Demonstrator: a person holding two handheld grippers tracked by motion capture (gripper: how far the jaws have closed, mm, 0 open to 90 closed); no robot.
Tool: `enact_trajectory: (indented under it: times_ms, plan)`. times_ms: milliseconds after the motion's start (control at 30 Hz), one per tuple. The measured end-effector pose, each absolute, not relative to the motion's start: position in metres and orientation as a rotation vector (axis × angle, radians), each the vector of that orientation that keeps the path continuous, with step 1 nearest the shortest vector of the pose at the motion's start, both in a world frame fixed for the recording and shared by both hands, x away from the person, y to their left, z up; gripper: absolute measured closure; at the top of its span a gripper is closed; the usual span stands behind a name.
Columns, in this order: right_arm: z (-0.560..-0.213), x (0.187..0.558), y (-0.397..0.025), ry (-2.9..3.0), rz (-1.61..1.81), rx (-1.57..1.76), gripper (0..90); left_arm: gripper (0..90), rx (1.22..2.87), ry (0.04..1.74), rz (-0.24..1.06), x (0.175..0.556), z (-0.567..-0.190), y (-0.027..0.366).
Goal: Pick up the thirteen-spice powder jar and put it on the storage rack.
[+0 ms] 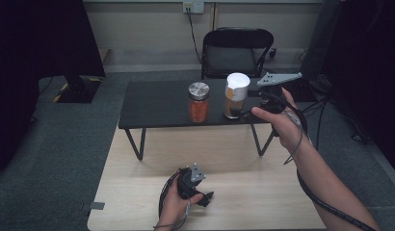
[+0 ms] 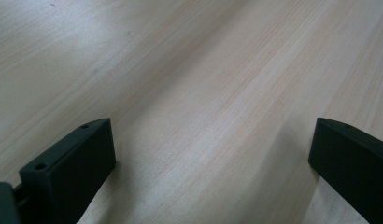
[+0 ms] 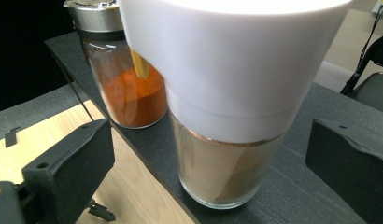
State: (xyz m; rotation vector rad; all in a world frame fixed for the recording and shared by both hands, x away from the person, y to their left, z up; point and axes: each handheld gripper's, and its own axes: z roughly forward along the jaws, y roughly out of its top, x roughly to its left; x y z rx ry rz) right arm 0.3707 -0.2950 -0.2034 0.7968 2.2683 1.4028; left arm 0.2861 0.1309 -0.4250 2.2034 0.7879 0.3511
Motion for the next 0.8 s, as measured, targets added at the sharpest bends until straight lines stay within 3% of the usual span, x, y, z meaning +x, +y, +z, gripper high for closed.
enact_trajectory:
  times_ms: [800]
  plan:
    - [-0.22, 0.36, -0.311, 2.266, 1.445, 0.786, 0.2, 0.0, 2.205, 0.788, 0.351, 0.286, -0.425, 0.131]
